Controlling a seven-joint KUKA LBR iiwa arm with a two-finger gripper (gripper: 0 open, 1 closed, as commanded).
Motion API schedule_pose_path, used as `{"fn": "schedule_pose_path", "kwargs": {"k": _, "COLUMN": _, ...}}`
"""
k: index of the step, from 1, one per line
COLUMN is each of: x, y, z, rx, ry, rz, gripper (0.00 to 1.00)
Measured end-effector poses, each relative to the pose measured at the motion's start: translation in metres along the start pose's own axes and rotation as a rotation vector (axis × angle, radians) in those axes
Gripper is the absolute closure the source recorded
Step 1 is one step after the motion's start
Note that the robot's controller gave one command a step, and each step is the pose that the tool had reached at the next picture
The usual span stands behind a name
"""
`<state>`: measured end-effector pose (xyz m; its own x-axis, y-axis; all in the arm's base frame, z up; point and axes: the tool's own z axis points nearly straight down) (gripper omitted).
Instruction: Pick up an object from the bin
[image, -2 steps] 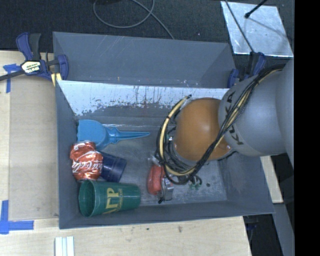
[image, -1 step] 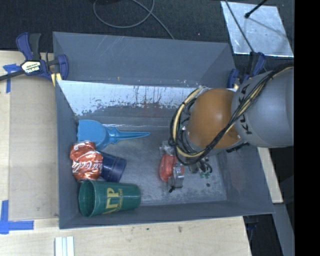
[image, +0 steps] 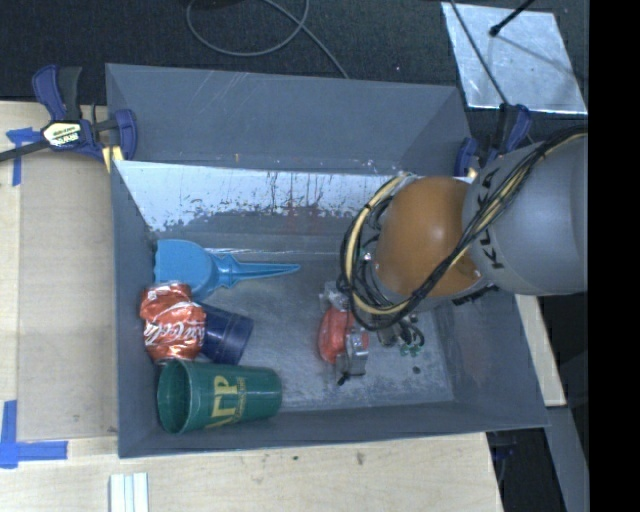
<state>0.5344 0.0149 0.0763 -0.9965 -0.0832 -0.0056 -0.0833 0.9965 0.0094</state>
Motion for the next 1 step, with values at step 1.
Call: {"fn": "schedule_pose_path", "kwargs": {"k": 1, "x": 0.0, "y": 0.0, "z": 0.0001, "rx": 0.0, "ry": 0.0, "rz": 0.0, "gripper": 1.0}}
